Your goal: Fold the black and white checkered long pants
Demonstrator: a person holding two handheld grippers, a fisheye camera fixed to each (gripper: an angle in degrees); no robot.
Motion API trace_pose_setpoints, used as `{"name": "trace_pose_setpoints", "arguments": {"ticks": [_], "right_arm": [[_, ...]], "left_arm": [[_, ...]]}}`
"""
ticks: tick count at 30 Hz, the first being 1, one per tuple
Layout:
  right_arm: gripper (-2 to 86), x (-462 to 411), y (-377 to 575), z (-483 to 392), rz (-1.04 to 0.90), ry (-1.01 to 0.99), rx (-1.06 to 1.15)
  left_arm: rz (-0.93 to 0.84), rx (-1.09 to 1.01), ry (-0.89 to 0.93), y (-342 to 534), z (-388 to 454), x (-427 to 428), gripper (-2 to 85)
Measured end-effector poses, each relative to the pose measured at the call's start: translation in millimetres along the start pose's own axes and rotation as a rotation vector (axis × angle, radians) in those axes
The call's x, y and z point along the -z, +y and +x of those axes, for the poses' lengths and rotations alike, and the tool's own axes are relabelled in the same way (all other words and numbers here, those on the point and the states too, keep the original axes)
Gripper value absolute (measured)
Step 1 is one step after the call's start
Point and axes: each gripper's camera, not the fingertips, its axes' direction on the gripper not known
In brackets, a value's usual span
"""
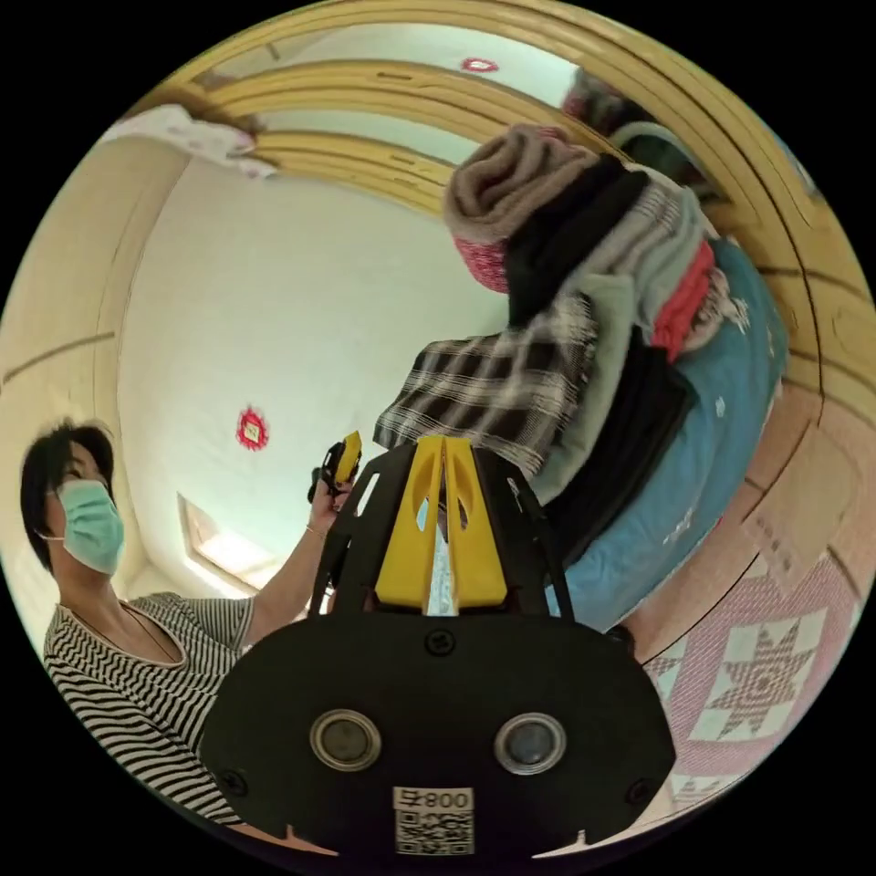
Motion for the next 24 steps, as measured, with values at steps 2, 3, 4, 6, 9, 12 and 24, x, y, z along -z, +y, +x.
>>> {"name": "trace_pose_setpoints", "arguments": {"ticks": [2,3,4,6,9,12,24], "right_arm": [[0.1,-66,-50,-46,-0.127,0.09,0.179],[0.1,-84,-60,-56,-0.154,0.116,0.215],[0.1,-121,-78,-72,-0.208,0.165,0.277],[0.0,-176,-98,-86,-0.281,0.232,0.329],[0.0,-260,-119,-87,-0.37,0.352,0.362],[0.0,-317,-125,-66,-0.417,0.457,0.347],[0.1,-350,-95,-73,-0.31,0.349,0.329]], "left_arm": [[-0.095,-0.057,-0.095,-20,34,-23,0.3],[-0.118,-0.073,-0.134,-24,41,-28,0.2],[-0.166,-0.098,-0.255,-32,52,-39,0.2],[-0.186,-0.106,-0.326,-42,63,-48,0.2],[-0.211,-0.157,-0.38,-57,83,-55,0.2],[-0.25,-0.2,-0.449,-70,102,-59,0.2],[-0.242,-0.174,-0.393,-89,160,-52,0.1]]}}
